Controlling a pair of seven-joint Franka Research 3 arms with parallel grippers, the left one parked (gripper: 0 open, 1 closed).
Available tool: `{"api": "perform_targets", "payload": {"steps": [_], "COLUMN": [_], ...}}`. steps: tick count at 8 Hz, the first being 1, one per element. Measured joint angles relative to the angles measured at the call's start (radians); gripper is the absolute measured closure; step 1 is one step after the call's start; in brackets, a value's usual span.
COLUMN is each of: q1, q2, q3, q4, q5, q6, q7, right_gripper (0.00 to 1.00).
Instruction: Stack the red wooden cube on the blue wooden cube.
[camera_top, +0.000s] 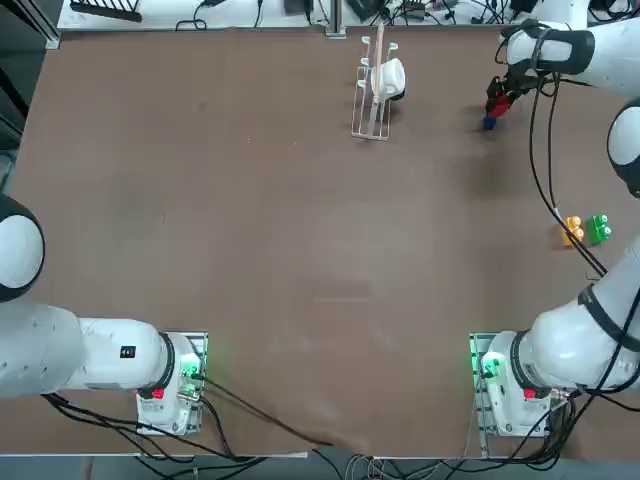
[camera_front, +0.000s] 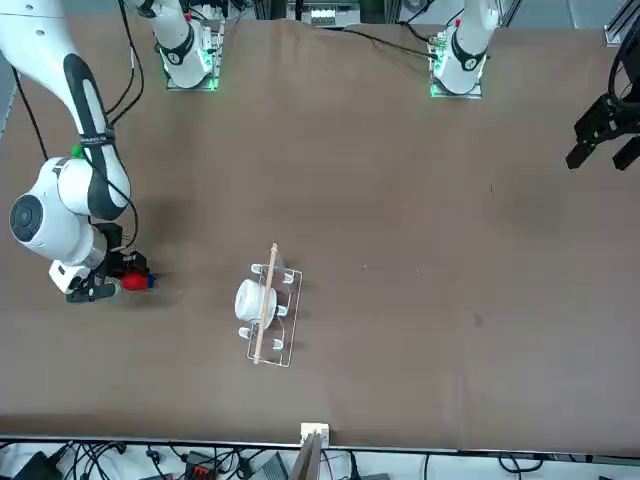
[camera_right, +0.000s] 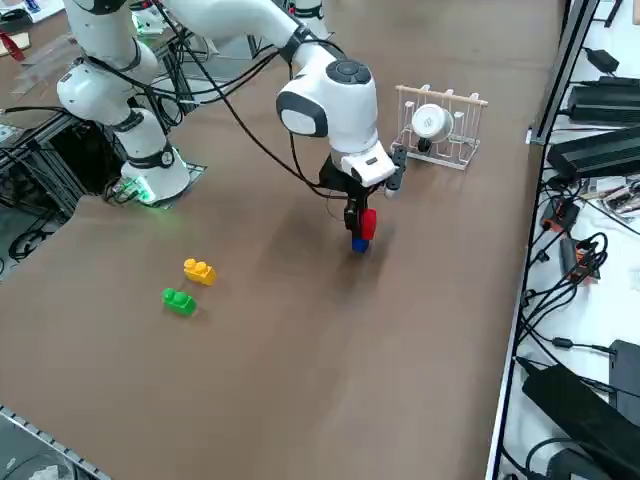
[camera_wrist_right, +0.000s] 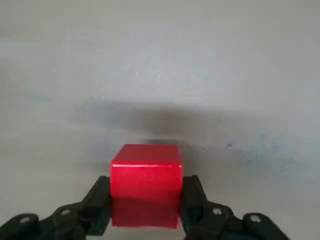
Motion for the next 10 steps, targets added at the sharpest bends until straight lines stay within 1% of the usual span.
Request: {"api": "perform_targets", "payload": {"steps": [10], "q1": [0.000], "q2": [0.000], "q3": [0.001], "q4": [0.000], "q5": [0.000], "q6": [-0.001], "q7": [0.000], "right_gripper": [0.30]}}
